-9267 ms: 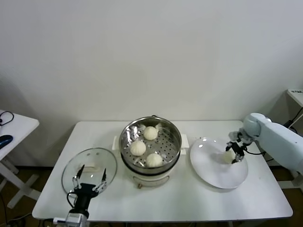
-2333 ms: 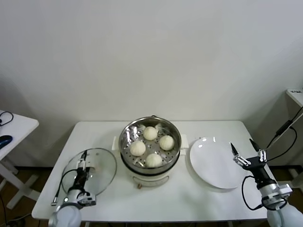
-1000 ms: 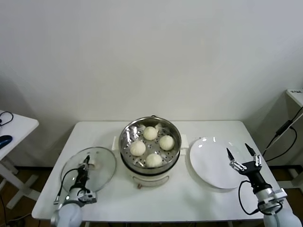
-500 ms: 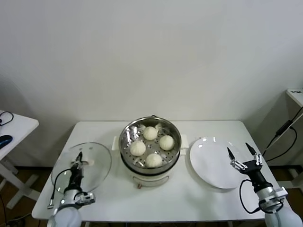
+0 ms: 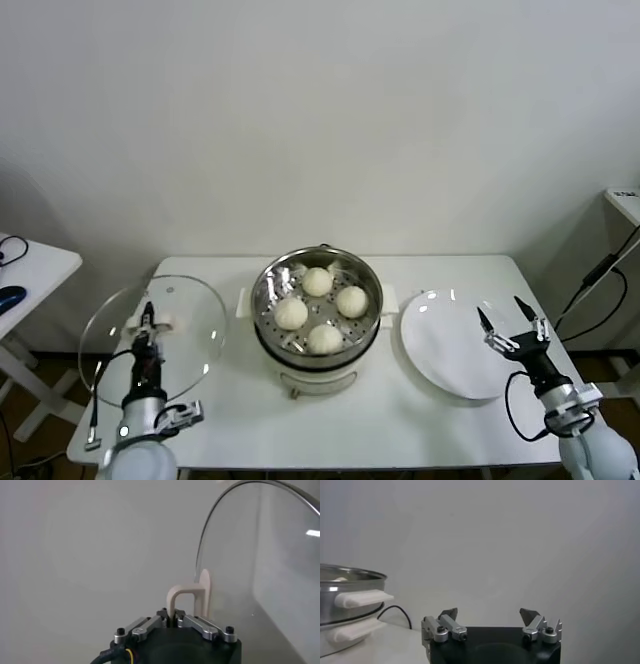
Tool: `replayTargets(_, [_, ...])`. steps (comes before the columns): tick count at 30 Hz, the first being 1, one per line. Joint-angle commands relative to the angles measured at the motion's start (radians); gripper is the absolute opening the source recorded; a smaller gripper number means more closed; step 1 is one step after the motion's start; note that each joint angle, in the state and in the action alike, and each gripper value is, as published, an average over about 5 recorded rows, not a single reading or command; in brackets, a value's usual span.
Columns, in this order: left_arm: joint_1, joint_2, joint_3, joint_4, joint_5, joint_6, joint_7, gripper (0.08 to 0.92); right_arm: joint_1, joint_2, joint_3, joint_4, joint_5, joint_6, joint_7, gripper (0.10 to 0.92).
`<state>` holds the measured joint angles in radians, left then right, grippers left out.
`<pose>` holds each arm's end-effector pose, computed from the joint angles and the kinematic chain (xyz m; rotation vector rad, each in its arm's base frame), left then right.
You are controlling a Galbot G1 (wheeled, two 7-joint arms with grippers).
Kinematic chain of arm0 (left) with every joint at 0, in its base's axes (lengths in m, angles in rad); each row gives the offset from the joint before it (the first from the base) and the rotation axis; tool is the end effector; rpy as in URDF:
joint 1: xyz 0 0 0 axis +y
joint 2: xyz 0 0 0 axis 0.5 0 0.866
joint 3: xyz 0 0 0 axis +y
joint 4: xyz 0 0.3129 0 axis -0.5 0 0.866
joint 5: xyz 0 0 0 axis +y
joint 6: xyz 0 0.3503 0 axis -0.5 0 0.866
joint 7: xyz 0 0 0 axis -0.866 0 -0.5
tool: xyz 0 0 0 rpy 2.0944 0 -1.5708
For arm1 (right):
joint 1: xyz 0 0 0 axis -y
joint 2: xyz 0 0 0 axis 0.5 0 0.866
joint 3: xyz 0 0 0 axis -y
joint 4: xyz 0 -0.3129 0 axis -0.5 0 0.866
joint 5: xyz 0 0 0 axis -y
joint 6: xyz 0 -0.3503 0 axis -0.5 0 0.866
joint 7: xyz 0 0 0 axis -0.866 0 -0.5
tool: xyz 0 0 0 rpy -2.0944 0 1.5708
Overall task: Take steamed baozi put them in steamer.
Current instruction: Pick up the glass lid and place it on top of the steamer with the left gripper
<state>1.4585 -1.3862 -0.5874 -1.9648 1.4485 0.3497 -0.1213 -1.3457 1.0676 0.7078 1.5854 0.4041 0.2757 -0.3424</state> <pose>0.2273 0.0530 -0.2864 0.4773 -1.9877 -2.1863 0.2589 -0.2046 -0.3294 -0.3354 3.0685 -0.2337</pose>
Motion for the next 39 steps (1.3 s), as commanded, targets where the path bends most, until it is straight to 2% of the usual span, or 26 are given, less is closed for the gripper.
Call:
replayTargets(1, [0.011, 0.031, 0.121, -0.222, 0.052, 0.164, 0.117, 0.155, 0.067, -0.042, -0.076, -0.088, 0.001, 0.000, 0.005, 0.823])
replayTargets(7, [-0.044, 0.013, 0.222, -0.218, 0.103, 0.172, 0.169, 0.155, 0.094, -0.024, -0.099, -0.118, -0.024, -0.002, 0.007, 0.823])
replayTargets(18, [-0.161, -0.027, 0.445, -0.115, 0.157, 0.197, 0.206, 0.155, 0.109, 0.008, -0.096, -0.146, -0.068, 0.000, 0.003, 0.823])
replayTargets(26, [-0.229, -0.059, 0.539, -0.056, 0.168, 0.212, 0.255, 0.155, 0.108, 0.032, -0.089, -0.171, -0.098, 0.011, -0.005, 0.823])
replayTargets(39, [-0.325, -0.117, 0.613, 0.063, 0.154, 0.257, 0.318, 0.155, 0.116, 0.056, -0.080, -0.180, -0.128, 0.010, -0.006, 0.823])
